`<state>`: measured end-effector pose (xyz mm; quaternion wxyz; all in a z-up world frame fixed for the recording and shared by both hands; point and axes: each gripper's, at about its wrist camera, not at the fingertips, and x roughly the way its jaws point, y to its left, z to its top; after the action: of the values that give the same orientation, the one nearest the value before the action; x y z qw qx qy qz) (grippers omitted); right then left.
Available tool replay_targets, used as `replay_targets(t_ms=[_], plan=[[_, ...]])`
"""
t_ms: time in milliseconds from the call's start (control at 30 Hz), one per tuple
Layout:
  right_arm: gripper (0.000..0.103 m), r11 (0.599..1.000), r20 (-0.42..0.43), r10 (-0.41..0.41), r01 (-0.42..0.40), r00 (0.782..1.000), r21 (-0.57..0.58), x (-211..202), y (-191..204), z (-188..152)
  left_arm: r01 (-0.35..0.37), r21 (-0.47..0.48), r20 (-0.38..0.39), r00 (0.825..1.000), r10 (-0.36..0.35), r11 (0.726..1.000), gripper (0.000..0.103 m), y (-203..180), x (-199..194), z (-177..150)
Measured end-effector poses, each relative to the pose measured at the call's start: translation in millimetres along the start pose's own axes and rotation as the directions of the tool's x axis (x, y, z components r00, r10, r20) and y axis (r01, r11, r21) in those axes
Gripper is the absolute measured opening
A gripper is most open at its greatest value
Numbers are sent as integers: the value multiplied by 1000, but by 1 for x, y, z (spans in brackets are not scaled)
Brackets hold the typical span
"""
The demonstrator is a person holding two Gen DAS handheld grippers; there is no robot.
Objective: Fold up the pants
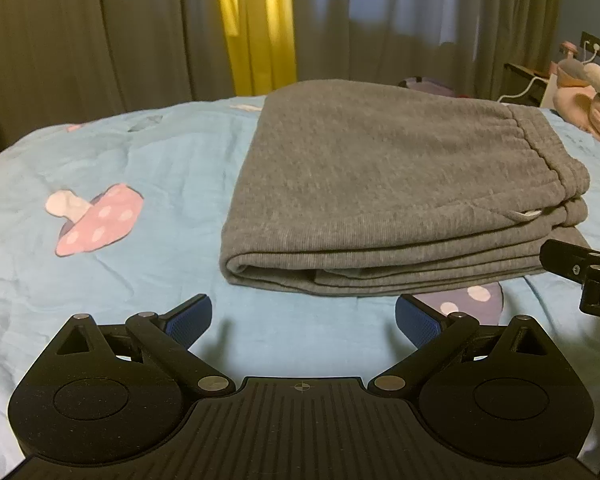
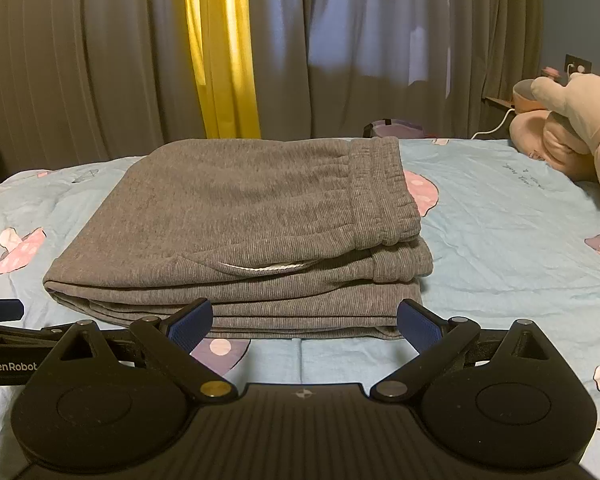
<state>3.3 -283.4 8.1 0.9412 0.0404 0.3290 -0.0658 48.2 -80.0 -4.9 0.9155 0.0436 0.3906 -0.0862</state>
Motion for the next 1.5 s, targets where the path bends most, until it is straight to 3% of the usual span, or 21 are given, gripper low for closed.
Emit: replay_targets(t_ms=[1500], plan=[[99, 1000, -11, -16, 16, 1000, 12, 2, -2, -2, 7, -5, -3, 1000, -7, 1000, 102, 2, 1, 0]])
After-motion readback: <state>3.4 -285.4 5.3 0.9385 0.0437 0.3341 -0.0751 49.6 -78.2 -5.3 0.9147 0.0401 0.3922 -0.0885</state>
